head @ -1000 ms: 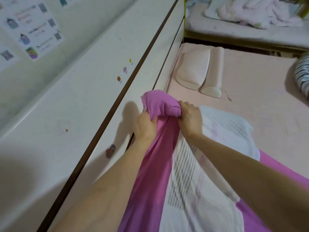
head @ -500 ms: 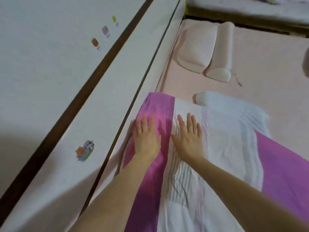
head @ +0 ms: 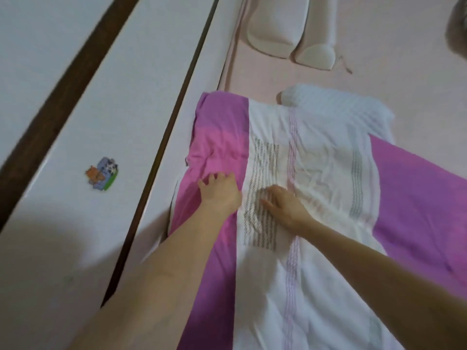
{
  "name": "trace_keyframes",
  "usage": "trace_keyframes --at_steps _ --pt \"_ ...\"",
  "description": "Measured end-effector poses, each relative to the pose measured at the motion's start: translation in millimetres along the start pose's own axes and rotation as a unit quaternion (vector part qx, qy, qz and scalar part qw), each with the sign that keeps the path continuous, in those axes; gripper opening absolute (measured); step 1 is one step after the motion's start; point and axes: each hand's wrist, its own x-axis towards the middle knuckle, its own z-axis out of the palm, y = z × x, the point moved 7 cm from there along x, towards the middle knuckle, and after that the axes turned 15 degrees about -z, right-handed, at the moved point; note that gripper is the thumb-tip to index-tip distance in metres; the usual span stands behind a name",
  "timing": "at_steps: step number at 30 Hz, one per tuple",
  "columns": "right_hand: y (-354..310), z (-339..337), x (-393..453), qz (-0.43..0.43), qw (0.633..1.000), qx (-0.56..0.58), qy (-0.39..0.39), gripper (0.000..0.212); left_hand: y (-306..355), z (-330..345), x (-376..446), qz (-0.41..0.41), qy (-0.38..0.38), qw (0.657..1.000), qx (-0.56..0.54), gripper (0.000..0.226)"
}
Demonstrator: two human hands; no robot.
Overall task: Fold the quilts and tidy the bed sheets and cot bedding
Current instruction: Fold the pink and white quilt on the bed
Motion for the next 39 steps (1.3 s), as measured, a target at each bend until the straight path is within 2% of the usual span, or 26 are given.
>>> trace_keyframes --at_steps 3,8,14,18,24,27,29,32,33,35,36,39 --pt "-8.3 -40.9 -67.2 0.051 0.998 0.014 0.034 0.037 28.9 -27.5 -53.1 0.079 -0.020 0.997 0.015 0.025" --pt "-3.9 -123.9 -172.0 0.124 0.989 -0.016 0.075 0.018 97.8 -69.1 -155.2 0.166 -0.016 0.984 0.064 0.033" --pt "22.1 -207.5 -302.3 0.155 0.980 -0.077 0.099 0.021 206.7 -77.2 -282.8 0.254 0.006 0.964 0.077 0.032" --pt "66.6 -240.2 -415.9 0.156 0.973 -0.097 0.140 0.022 281.8 -33.1 -373.5 0.286 0.003 0.957 0.047 0.032" --pt "152.4 -248.8 -583.7 0.165 0.974 -0.088 0.131 0.026 376.9 100.7 -502.5 0.339 -0.044 0.937 0.065 0.044" --pt "179.2 -243.2 -645.8 0.147 0.972 -0.094 0.155 0.027 408.7 150.4 -548.1 0.350 -0.074 0.930 0.080 0.046" --pt "190.1 -226.1 -670.8 0.105 0.979 -0.144 0.101 0.044 426.8 169.6 -567.4 0.348 -0.080 0.933 0.052 0.033" --pt "209.1 -190.2 -695.2 0.069 0.982 -0.176 -0.031 0.093 444.2 188.3 -572.3 0.332 -0.100 0.938 0.019 0.030" --pt "216.3 -181.3 -701.4 0.072 0.979 -0.183 -0.063 0.099 444.9 195.6 -570.0 0.325 -0.132 0.936 0.016 0.036" --pt "239.3 -164.7 -718.5 0.090 0.971 -0.202 -0.088 0.088 447.0 219.8 -572.5 0.323 -0.178 0.928 0.056 0.053" --pt "247.0 -160.1 -723.8 0.105 0.969 -0.209 -0.084 0.074 447.0 226.4 -572.5 0.338 -0.148 0.925 0.090 0.052" --pt "264.7 -151.6 -728.4 0.152 0.968 -0.196 -0.032 0.050 450.4 222.7 -565.4 0.363 0.075 0.919 0.138 0.031"
